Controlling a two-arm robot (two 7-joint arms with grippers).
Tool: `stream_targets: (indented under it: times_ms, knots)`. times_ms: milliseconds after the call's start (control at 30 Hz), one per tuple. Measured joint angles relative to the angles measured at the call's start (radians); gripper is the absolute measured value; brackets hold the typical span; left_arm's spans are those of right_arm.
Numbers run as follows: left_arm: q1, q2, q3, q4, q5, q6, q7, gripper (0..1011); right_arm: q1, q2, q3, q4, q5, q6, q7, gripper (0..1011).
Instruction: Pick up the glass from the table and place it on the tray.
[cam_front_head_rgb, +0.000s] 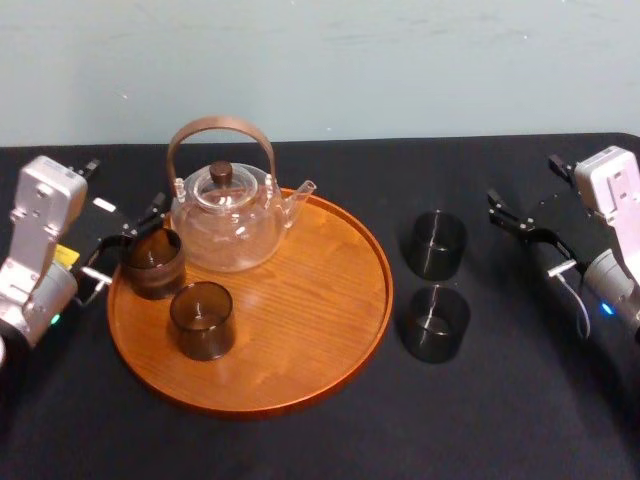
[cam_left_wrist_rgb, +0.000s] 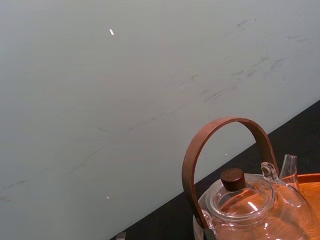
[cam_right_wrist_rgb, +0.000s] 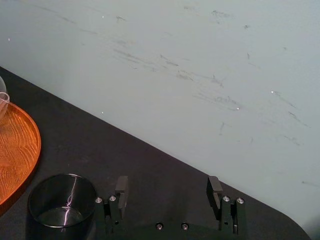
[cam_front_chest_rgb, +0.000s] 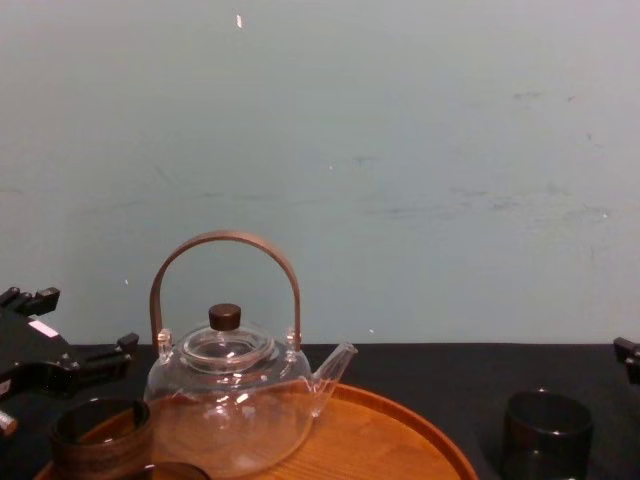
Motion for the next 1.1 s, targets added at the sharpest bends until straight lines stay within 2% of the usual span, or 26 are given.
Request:
stream_targets:
  times_ms: [1100]
  knots:
    - [0.000, 0.000, 0.000, 0.000, 0.000, 0.000, 0.000, 1001, 0.000, 0.000, 0.000, 0.000, 0.000, 0.000, 0.000, 1002]
